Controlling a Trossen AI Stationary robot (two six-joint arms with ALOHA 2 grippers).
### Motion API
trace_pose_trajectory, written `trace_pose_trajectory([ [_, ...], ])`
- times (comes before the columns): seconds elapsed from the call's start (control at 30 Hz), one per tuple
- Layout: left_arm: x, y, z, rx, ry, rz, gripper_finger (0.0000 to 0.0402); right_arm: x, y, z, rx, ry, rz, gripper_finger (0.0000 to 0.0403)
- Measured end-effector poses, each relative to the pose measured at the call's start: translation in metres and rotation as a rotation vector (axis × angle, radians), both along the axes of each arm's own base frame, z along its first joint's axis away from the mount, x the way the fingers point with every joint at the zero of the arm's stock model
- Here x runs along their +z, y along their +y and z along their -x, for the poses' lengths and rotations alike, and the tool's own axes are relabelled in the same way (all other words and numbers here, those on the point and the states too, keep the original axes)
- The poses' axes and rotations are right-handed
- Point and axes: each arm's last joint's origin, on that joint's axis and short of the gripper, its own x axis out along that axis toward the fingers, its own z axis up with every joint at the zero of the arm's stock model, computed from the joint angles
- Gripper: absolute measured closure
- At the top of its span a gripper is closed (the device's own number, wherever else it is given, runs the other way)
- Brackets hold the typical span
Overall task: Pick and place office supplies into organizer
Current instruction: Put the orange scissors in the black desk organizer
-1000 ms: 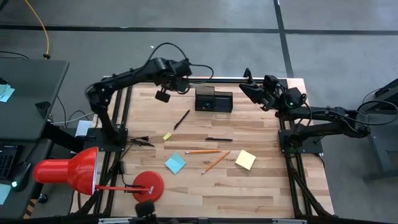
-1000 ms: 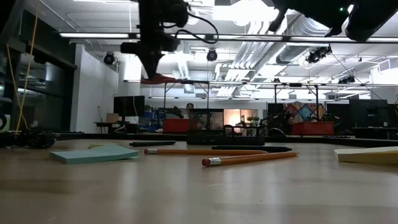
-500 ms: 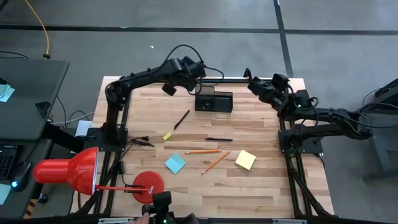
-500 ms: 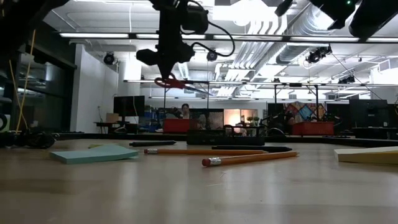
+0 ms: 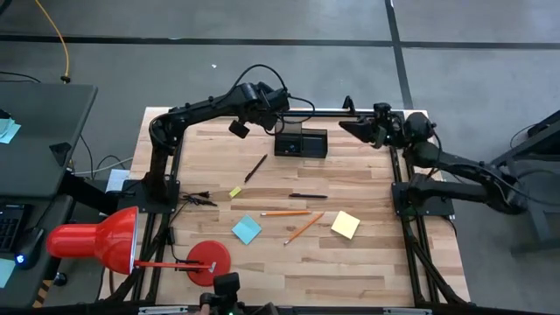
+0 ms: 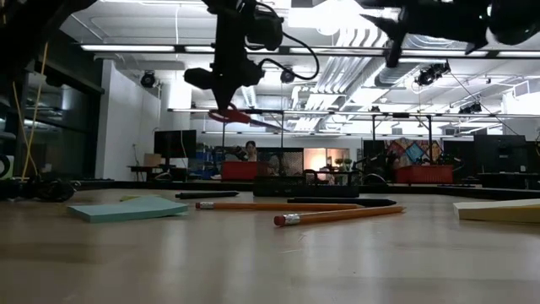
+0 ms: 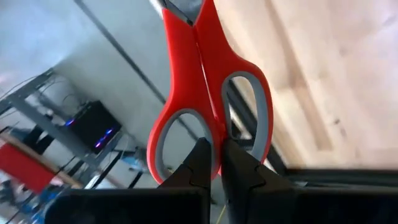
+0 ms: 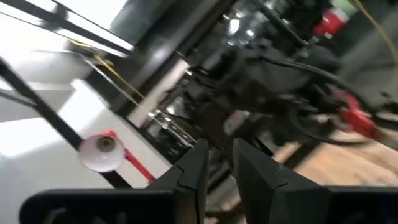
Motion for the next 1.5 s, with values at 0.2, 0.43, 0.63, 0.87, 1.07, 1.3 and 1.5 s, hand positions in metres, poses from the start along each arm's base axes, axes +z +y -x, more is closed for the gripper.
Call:
trace_pose_trajectory([
  [0.2, -0.002, -0.004, -0.002, -0.013, -0.077, 0.12, 0.04, -0.023, -0.014, 0.027, -0.119, 0.289, -0.079, 0.0333],
  [0.43, -0.002, -0.033, -0.023, -0.189, -0.089, 0.177, 0.04, -0.026, -0.025, 0.03, -0.04, 0.465, -0.126, 0.0254],
  [0.63, -0.002, -0.063, -0.043, -0.31, -0.147, 0.203, 0.04, -0.03, -0.035, 0.022, -0.018, 0.595, -0.141, 0.0177],
  [0.87, 0.001, -0.098, -0.057, -0.425, -0.256, 0.357, 0.04, -0.042, -0.038, 0.009, 0.178, 0.645, -0.15, 0.0171],
  [1.07, 0.004, -0.118, -0.065, -0.47, -0.345, 0.424, 0.04, -0.049, -0.032, -0.006, 0.327, 0.64, -0.185, 0.0188],
  [1.3, 0.005, -0.121, -0.067, -0.461, -0.373, 0.433, 0.04, -0.049, -0.009, -0.029, 0.457, 0.644, -0.205, 0.018],
  [1.5, 0.005, -0.121, -0.068, -0.462, -0.38, 0.436, 0.04, -0.047, 0.004, -0.053, 0.462, 0.609, -0.175, 0.0178],
])
